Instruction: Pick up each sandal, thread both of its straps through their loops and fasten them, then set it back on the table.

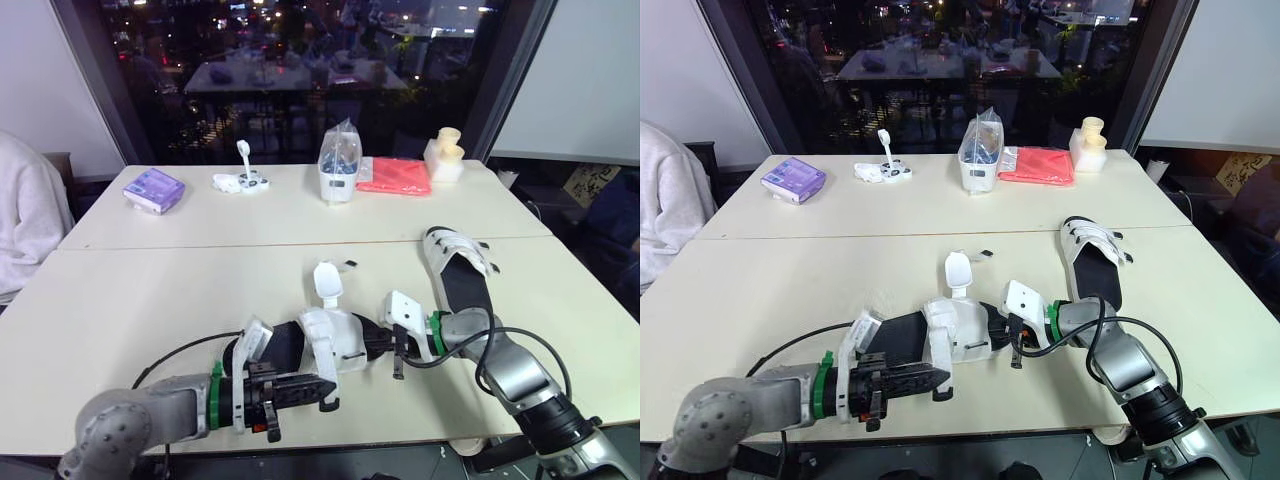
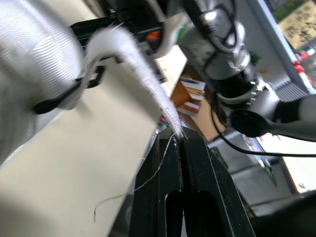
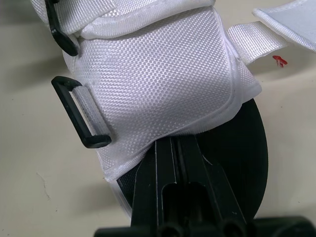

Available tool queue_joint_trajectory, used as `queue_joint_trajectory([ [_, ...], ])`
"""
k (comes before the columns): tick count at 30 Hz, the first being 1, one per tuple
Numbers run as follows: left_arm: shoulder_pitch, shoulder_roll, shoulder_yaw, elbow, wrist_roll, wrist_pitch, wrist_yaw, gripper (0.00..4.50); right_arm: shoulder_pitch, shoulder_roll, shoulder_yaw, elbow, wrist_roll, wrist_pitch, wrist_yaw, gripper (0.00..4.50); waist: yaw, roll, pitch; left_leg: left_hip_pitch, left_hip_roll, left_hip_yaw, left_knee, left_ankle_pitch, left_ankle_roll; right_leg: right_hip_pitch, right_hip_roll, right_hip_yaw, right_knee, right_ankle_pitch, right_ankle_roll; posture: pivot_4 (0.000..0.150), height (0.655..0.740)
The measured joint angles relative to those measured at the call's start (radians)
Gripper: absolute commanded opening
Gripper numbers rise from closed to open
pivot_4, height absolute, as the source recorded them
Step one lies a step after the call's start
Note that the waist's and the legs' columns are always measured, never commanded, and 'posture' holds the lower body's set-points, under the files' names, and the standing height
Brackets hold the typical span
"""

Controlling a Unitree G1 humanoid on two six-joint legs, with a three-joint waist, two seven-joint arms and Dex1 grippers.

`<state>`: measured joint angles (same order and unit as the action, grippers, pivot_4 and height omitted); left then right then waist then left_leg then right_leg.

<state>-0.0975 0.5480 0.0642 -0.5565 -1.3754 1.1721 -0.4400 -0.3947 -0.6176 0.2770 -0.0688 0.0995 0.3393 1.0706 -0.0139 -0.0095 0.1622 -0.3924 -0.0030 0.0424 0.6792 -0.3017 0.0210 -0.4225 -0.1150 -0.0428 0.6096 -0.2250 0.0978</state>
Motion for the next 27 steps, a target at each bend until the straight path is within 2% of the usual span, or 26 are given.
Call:
queue_joint_trajectory([
  [4, -0.041, 0.037, 0.003, 0.007, -0.069, -0.01, -0.003, 0.03, -0.005, 0.0, 0.002, 0.007, 0.0, -0.005, 0.002, 0.0, 0.0, 0.0, 0.0, 0.0, 0.0, 0.0, 0.0, 0.0, 0.0, 0.0, 0.0, 0.0, 0.0, 0.0, 0.0, 0.15, 0.74],
  [10, -0.115, 0.042, 0.009, 0.073, -0.086, -0.048, -0.018, 0.03, -0.019, 0.0, 0.008, 0.028, -0.001, -0.022, 0.009, 0.0, 0.001, 0.0, 0.0, 0.0, 0.0, 0.0, 0.0, 0.0, 0.0, 0.0, 0.0, 0.0, 0.0, 0.0, 0.0, 0.15, 0.74],
  [27, -0.245, -0.166, -0.001, 0.366, 0.057, -0.158, -0.006, 0.03, -0.048, 0.003, 0.019, 0.054, 0.0, -0.043, 0.012, 0.0, 0.007, -0.004, 0.004, -0.002, -0.001, 0.0, 0.0, 0.0, -0.001, 0.004, -0.001, 0.0, -0.001, 0.0, 0.0, 0.15, 0.74],
])
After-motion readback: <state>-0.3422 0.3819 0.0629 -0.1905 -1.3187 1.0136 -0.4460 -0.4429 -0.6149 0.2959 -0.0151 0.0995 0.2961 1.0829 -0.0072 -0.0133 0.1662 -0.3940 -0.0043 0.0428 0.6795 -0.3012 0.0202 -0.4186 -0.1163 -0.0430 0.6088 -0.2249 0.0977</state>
